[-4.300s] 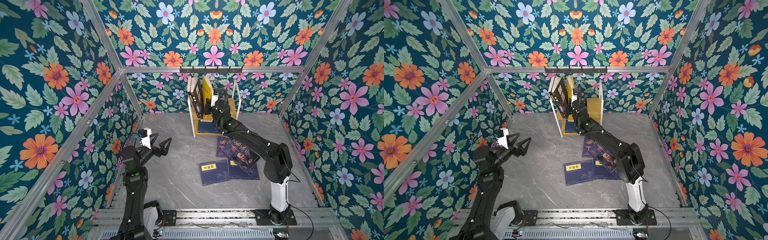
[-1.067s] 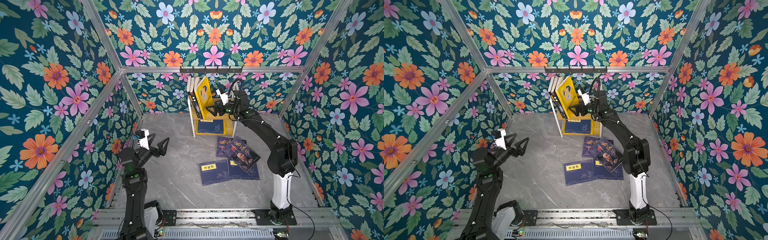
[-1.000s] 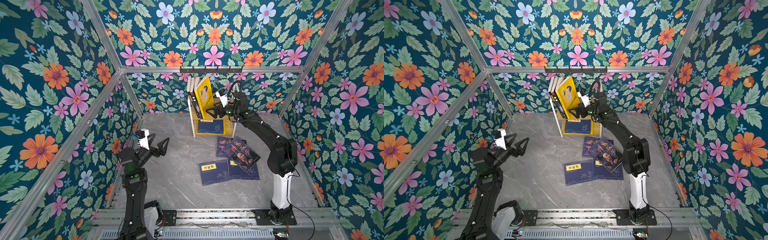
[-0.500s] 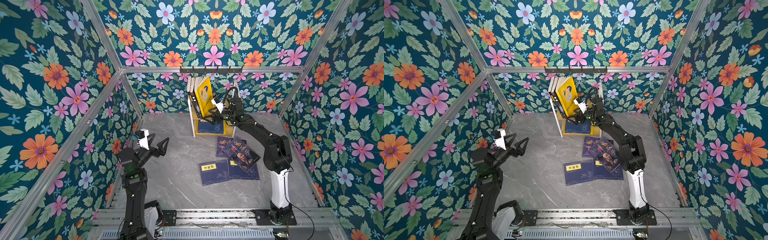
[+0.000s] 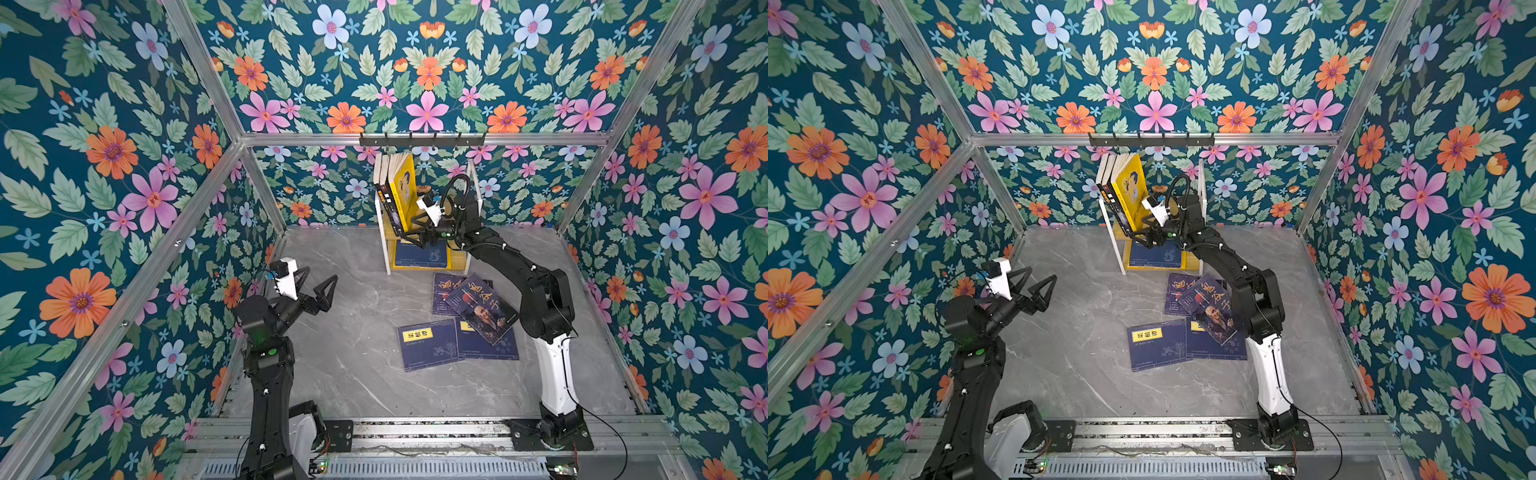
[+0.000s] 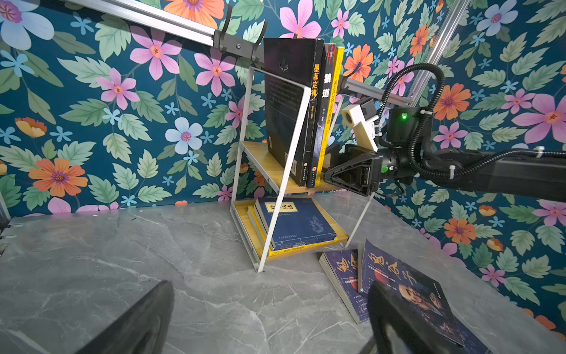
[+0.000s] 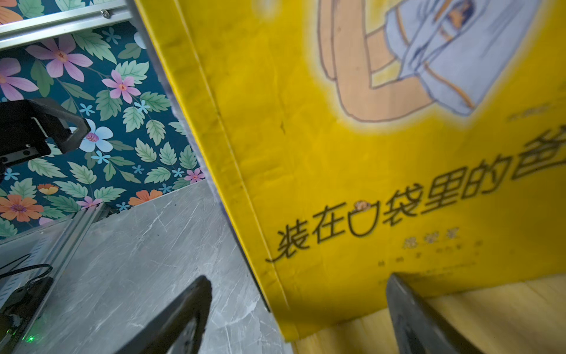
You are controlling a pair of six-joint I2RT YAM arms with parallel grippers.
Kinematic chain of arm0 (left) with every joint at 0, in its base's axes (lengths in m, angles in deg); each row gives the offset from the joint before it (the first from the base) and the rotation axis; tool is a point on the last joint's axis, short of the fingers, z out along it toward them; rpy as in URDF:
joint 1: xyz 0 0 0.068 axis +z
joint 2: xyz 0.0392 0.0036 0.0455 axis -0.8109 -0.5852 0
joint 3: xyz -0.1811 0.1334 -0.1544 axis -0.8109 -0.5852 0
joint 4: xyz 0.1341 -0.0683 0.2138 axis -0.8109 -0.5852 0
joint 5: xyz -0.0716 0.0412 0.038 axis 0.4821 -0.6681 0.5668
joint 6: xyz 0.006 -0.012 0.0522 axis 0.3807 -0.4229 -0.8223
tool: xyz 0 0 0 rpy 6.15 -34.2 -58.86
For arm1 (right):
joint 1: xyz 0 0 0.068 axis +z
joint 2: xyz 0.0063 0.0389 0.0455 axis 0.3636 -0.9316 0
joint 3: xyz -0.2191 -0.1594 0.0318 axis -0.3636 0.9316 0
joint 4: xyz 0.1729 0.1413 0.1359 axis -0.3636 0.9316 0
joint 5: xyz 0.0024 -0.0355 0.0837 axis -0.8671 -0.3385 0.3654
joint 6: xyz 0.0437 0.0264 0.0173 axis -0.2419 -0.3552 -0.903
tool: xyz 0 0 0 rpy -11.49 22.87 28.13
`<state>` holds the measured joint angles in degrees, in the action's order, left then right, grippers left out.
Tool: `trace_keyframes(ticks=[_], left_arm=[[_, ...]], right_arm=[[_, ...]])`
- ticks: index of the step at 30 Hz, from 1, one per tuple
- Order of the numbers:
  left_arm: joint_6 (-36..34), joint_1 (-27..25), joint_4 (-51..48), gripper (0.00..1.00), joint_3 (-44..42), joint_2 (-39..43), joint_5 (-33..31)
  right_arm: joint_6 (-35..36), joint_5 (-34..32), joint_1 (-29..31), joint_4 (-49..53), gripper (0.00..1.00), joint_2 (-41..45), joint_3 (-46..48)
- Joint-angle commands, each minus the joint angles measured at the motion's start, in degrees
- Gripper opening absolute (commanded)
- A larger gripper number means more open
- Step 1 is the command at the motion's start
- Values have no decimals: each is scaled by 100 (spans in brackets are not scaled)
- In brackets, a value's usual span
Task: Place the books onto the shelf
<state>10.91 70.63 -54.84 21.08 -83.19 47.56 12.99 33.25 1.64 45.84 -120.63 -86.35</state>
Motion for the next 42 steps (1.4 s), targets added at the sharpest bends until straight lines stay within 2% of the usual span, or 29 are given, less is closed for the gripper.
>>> trace_keyframes(ticks=[1,16,28,39,42], left_arm=[[-65,4,-18,100,-3,-6,17],[-81,4,-27,100,-3,-6,17],[-84,7,-27,100,-3,-6,17],[-99,-1,-45,100,-12,-2,9],[-100,-7,-45,100,-21,-6,8]], right_arm=[[134,-68,50,259,86,-57,-65],[244,-895,210,156,71,102,134],[314,-925,217,177,62,107,45],[435,-882,218,286,62,221,48],[472,-866,222,283,66,373,180]])
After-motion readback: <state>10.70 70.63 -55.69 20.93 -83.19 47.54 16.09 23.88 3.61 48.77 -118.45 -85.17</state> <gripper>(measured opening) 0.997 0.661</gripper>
